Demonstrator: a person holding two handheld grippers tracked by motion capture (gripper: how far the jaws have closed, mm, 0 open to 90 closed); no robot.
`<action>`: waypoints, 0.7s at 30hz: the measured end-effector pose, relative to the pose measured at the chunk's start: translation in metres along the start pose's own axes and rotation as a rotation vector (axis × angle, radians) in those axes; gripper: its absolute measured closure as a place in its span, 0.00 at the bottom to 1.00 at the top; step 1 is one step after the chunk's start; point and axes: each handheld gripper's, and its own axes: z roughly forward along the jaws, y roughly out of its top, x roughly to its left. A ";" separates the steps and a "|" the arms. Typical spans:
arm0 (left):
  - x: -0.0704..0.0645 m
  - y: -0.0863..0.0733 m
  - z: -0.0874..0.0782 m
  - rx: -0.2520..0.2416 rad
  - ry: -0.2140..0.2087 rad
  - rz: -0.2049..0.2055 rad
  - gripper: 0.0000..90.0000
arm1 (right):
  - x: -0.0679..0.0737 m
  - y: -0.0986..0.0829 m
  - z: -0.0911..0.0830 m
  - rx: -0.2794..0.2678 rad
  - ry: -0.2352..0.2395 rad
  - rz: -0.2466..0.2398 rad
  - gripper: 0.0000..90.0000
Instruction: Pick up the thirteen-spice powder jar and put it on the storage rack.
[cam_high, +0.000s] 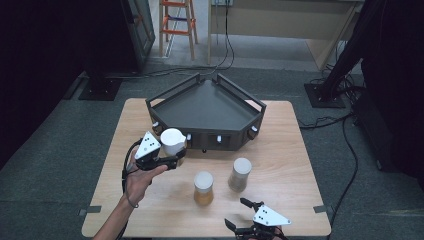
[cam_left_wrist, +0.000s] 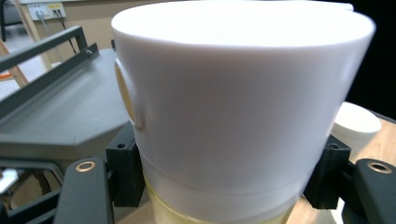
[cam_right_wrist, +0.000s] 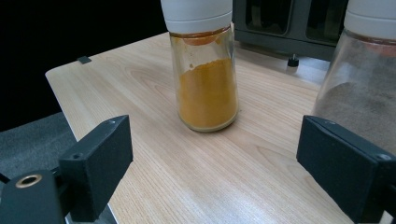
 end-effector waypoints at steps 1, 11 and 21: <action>0.000 0.003 0.001 -0.002 0.002 -0.001 0.34 | 0.000 0.000 0.000 0.000 0.000 -0.001 0.12; 0.007 0.030 0.015 -0.005 0.033 -0.003 0.34 | -0.001 0.000 -0.001 -0.001 0.006 -0.001 0.12; 0.018 0.053 0.036 0.004 0.085 -0.008 0.34 | -0.001 0.001 0.001 0.002 0.014 0.000 0.12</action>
